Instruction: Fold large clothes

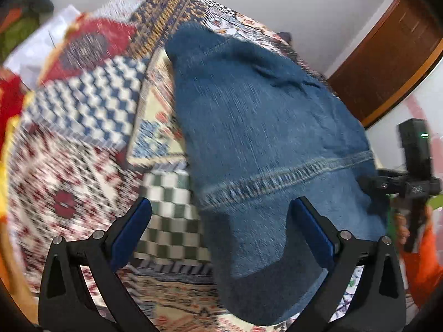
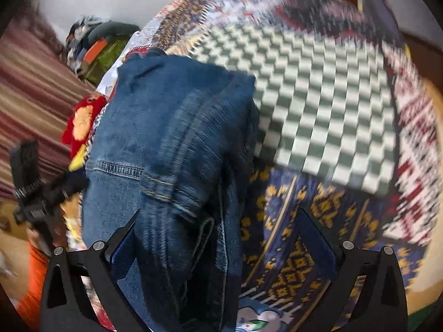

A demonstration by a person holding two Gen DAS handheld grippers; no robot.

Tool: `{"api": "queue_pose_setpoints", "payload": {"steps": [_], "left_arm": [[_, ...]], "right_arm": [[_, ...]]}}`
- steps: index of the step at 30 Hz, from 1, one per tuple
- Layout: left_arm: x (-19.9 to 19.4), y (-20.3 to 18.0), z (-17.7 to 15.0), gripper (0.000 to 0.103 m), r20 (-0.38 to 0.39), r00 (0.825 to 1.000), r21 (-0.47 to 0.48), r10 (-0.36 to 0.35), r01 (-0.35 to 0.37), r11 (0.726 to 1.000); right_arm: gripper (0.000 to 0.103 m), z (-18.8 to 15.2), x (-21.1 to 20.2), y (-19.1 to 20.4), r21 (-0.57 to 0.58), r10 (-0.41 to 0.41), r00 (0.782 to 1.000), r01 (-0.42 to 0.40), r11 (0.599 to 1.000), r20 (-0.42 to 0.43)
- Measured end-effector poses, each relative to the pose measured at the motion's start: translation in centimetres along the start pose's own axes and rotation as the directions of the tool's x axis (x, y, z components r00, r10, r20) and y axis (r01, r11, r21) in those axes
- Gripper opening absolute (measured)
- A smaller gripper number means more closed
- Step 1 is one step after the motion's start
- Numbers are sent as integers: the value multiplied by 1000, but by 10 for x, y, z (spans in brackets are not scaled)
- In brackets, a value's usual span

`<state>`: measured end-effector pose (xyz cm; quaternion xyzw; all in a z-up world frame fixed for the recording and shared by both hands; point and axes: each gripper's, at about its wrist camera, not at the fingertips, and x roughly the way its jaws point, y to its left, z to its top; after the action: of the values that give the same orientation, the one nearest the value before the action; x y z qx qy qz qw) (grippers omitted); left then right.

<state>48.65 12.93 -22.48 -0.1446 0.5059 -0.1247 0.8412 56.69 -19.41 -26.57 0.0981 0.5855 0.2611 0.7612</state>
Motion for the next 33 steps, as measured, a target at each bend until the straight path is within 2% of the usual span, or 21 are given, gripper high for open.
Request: {"api": "queue_pose_setpoints", "payload": {"steps": [4,8,11,13,17,20,23,27,33], "left_arm": [[22,15,7,103,-53,986,-138,-157,148,979],[45,16,19,103,-89,970,-177,-228,210,962],[58,13,27,103,-101,961,-193,-258,235,953],[66,11,31,103,-109,960,-213,-256,229,950],[72,0,40,103,-115,963,-190,-243,219,957],[72,-9,40,99,-111,969,-185,-220,198,963],[69,-20,37,91,-101,974,-169,-204,185,968],[62,-30,34,77,-85,979,-128,-183,172,977],[21,-55,30,61,-21,983,-43,-183,182,982]], "right_arm": [[103,9,18,-11,59,98,994,-95,994,-56],[103,26,38,-9,57,135,987,-131,990,-91],[103,35,50,-3,27,130,986,-128,991,-107],[103,37,53,5,-14,117,988,-119,993,-100],[103,38,58,16,-40,138,987,-141,989,-77],[89,37,55,19,-40,157,986,-159,986,-54],[66,36,50,17,-10,206,977,-207,978,-56],[53,34,43,32,-34,174,984,-176,984,-45],[37,27,9,68,-132,109,994,-107,986,8]]}}
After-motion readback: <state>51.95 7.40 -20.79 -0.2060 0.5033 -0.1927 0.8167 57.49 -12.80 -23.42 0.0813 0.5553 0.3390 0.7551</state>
